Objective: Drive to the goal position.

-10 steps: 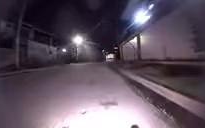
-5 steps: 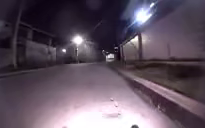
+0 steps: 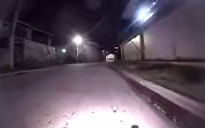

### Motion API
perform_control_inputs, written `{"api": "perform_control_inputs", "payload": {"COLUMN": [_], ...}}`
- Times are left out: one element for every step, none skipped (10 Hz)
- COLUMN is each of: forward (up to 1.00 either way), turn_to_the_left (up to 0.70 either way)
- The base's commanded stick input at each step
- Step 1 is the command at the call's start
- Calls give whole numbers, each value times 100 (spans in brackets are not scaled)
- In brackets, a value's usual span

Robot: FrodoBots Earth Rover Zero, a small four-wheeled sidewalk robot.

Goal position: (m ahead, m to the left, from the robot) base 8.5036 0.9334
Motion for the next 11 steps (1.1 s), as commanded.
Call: {"api": "perform_control_inputs", "payload": {"forward": [70,70,70,70,70,70,70,70,70,70,70], "turn_to_the_left": [0,0,0,0,0,0,0,0,0,0,0]}}
